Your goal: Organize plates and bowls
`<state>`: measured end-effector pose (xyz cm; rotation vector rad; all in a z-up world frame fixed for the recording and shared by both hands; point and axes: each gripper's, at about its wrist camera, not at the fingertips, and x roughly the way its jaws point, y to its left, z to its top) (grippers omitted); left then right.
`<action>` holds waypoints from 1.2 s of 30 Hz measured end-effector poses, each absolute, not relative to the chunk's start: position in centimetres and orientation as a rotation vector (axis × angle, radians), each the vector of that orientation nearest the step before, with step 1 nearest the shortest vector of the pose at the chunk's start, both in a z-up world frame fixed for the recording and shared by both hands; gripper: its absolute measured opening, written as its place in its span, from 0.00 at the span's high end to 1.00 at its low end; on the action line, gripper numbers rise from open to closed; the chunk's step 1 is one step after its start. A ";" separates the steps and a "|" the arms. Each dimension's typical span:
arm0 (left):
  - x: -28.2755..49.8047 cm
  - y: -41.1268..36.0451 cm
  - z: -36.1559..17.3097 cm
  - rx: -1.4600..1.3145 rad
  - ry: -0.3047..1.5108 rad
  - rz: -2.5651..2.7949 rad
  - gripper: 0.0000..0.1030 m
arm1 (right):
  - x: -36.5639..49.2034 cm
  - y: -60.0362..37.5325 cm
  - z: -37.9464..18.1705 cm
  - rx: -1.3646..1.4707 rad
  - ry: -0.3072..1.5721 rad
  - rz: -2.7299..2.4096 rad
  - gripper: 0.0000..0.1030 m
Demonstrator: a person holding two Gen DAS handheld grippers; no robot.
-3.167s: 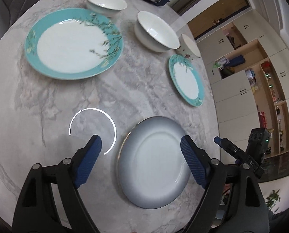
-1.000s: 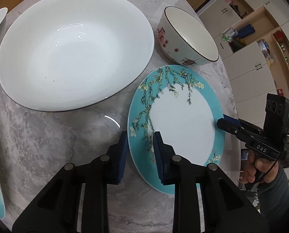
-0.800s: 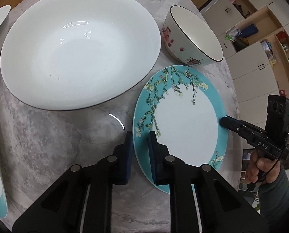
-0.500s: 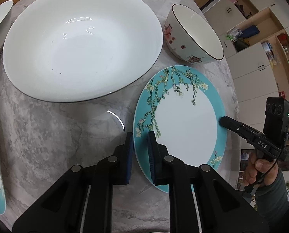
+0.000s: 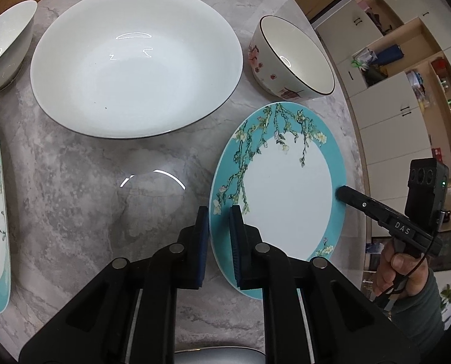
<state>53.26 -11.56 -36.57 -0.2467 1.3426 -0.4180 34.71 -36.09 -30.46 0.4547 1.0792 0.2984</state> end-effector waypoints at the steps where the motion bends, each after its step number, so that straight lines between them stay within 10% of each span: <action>1: 53.2 -11.4 -36.4 -0.249 1.342 -0.419 0.89 | 34.6 -36.0 -30.3 0.458 1.078 0.297 0.87; 36: 38.0 0.4 -29.1 -0.337 1.313 -0.394 0.89 | 22.9 -25.1 -24.9 0.518 1.132 0.361 0.87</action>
